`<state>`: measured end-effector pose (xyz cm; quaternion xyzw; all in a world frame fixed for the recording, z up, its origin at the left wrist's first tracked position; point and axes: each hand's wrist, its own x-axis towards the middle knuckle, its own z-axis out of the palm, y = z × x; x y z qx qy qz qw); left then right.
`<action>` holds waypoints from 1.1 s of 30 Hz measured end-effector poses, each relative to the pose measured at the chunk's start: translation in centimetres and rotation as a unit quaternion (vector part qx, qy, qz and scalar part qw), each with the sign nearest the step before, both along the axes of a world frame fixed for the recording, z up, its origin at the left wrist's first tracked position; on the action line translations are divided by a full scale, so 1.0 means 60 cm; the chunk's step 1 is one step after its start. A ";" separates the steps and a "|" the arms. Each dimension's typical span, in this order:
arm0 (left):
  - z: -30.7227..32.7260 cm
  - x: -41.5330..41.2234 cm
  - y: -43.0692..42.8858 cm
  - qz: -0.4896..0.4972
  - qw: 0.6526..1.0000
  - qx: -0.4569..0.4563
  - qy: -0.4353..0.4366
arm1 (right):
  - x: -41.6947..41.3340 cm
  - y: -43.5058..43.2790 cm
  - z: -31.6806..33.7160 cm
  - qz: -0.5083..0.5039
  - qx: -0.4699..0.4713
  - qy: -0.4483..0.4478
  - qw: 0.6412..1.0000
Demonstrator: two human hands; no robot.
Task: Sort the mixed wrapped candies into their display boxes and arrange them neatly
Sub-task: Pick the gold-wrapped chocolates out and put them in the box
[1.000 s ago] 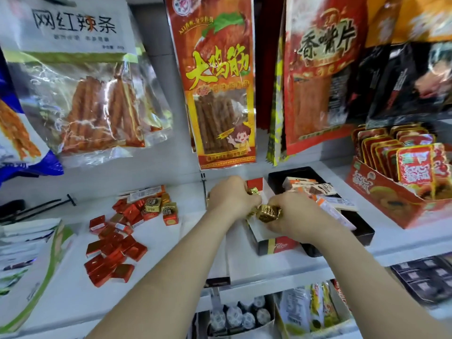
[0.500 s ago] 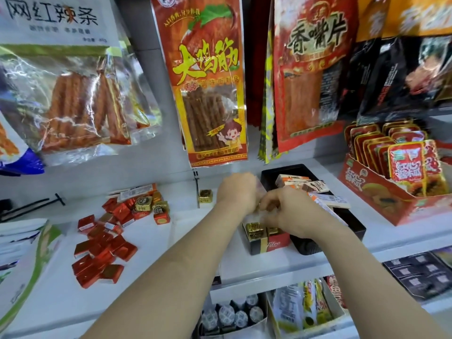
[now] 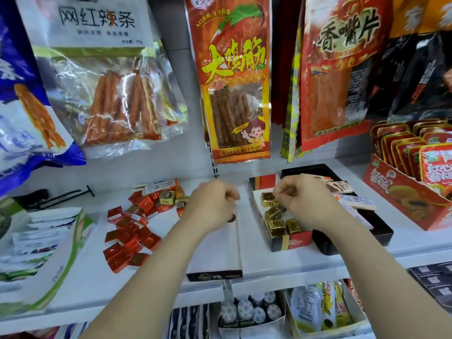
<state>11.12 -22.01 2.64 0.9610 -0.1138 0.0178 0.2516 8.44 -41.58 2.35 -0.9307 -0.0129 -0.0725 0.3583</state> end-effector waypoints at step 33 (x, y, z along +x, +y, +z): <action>-0.049 -0.061 0.334 0.100 0.976 0.133 0.143 | 0.070 0.354 -0.084 0.095 -0.282 -0.019 0.955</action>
